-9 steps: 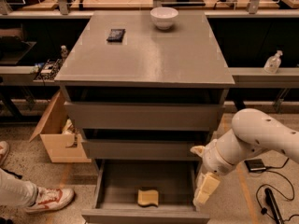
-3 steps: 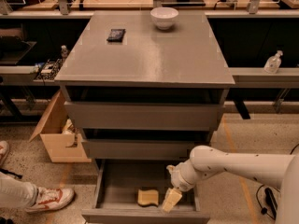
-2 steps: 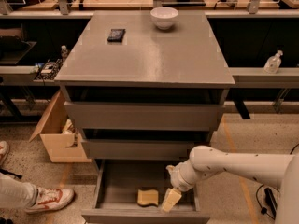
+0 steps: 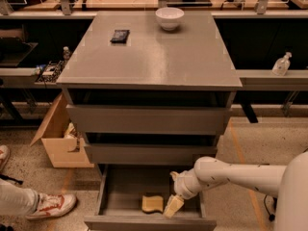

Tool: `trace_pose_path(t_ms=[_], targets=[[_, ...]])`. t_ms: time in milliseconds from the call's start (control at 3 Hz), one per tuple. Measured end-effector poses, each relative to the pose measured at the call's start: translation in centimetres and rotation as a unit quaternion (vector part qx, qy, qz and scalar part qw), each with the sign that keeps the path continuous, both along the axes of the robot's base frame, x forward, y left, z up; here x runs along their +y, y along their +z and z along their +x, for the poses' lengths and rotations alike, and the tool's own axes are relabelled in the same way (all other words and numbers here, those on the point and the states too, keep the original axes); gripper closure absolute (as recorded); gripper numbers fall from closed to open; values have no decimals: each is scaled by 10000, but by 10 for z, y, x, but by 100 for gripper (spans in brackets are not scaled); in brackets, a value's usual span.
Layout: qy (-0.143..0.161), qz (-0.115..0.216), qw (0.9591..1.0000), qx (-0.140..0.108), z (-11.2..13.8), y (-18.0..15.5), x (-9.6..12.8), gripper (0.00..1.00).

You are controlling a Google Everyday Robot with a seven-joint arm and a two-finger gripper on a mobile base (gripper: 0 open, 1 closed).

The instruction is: Pick sponge from bottom drawer and place on counter

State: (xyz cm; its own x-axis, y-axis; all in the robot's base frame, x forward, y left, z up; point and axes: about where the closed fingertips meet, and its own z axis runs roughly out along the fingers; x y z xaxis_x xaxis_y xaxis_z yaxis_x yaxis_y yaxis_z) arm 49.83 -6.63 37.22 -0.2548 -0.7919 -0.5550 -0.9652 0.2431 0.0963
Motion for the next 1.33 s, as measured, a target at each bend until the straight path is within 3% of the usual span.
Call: trace_pose_path(t_ms=[1333], targets=[[-263,217,9991,-246,40,-104,26,0]])
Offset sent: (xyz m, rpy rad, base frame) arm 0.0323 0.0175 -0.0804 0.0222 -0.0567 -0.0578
